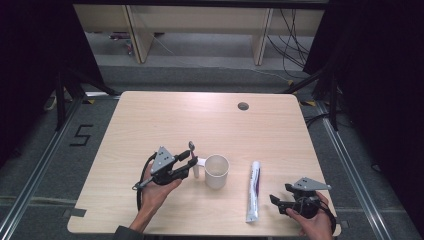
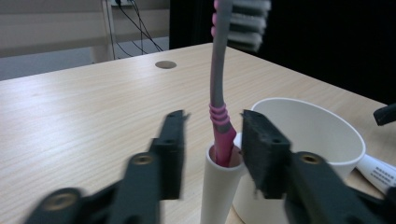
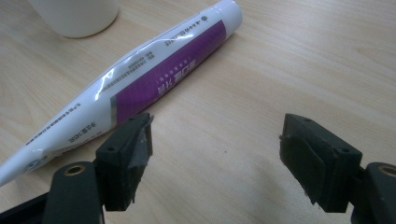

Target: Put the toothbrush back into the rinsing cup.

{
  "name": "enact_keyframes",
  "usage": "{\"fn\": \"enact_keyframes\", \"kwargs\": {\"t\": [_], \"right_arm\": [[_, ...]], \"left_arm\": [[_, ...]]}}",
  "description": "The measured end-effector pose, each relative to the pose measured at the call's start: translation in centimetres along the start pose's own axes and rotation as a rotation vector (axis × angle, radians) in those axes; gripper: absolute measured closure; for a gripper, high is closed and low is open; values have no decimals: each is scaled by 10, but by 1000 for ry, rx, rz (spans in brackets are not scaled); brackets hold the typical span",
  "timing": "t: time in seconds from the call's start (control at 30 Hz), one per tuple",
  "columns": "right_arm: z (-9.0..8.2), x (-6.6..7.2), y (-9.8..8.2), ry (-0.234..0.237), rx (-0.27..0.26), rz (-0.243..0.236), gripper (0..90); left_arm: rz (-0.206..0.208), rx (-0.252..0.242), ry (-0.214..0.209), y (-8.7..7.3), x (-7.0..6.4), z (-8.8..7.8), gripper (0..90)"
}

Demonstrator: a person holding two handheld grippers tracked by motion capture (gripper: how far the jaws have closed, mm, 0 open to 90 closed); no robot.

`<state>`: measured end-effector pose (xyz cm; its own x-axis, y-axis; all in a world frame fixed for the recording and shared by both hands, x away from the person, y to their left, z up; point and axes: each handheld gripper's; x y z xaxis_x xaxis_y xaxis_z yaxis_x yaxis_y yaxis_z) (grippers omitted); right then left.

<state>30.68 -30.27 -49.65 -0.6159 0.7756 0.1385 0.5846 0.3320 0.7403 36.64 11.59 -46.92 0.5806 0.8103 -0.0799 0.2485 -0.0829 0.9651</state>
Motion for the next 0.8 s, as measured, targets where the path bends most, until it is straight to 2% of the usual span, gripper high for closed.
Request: {"fn": "enact_keyframes", "kwargs": {"t": [0.1,0.33,0.5,0.63,0.8], "right_arm": [[0,0,0,-1,2,4,265],[-1,0,0,-4,-1,2,265],[-1,0,0,-5,-1,3,265],[0,0,0,0,-4,7,265],[0,0,0,3,-4,6,265]], "left_arm": [[-9,3,-6,2,0,-4,499],[-1,38,11,3,-1,-13,362],[0,49,12,3,-2,-22,329],[-13,55,-3,1,-1,-32,319],[-2,86,-3,-4,0,-44,304]]}}
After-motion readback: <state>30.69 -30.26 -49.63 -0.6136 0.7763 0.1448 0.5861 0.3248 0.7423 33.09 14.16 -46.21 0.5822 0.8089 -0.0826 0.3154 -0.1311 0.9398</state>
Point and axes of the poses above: each handheld gripper's, and its own axes: z roughly forward along the jaws, y roughly out of its top, x roughly to its left, and after that the axes turned 6 degrees about y, right-handed
